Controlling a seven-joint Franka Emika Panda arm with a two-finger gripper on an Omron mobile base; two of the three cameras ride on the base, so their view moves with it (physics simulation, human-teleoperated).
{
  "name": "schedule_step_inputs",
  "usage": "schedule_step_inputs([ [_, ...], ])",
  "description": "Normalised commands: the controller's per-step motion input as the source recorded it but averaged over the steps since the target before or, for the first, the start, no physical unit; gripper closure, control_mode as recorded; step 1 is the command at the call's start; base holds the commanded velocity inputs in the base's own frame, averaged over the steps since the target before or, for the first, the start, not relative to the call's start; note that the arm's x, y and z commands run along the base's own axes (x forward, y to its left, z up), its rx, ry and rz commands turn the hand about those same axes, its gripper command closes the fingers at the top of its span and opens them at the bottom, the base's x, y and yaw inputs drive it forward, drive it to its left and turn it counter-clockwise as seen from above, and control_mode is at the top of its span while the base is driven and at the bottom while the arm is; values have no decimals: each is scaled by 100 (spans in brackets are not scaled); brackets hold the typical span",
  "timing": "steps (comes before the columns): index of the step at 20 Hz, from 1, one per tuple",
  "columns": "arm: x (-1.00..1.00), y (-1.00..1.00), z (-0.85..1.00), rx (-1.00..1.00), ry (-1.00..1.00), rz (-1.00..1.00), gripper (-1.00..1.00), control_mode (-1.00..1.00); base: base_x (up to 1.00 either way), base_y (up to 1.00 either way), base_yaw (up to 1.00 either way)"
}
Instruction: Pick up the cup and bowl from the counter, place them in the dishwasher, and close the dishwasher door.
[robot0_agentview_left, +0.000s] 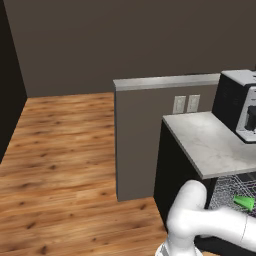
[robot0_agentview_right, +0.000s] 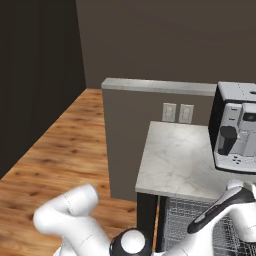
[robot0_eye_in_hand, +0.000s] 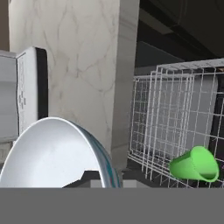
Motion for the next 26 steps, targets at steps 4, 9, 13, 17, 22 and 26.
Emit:
schedule_step_inputs([
  [4, -62, 27, -24, 0, 0, 1, 100, -100, 0, 0, 0],
  [9, -44, 18, -43, 0, 0, 0, 100, -100, 0, 0, 0],
  [13, -23, 16, -51, 0, 0, 0, 100, -100, 0, 0, 0],
  [17, -9, 9, -50, 0, 0, 0, 100, -100, 0, 0, 0],
  [22, 0, 1, -48, 0, 0, 0, 100, -100, 0, 0, 0],
  [26, 0, 0, -47, 0, 1, 0, 100, -100, 0, 0, 0],
])
